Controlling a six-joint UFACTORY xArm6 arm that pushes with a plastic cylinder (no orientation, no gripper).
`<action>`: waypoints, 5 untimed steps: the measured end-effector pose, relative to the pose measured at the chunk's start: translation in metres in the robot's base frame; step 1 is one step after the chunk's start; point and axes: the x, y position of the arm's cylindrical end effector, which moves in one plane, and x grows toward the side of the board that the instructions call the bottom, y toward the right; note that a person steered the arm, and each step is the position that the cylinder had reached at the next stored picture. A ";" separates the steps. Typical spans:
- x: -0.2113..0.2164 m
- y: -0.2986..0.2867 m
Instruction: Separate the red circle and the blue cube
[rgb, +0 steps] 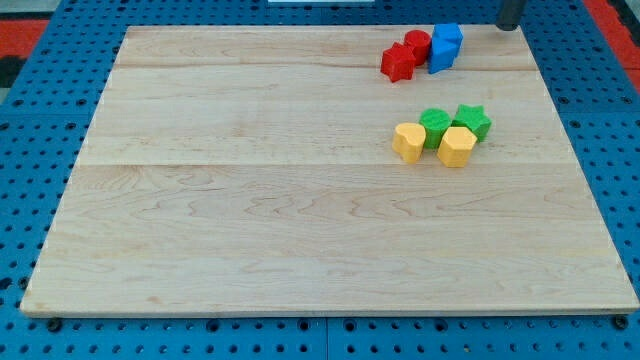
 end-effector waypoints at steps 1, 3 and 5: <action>0.000 -0.026; 0.001 -0.098; 0.003 -0.152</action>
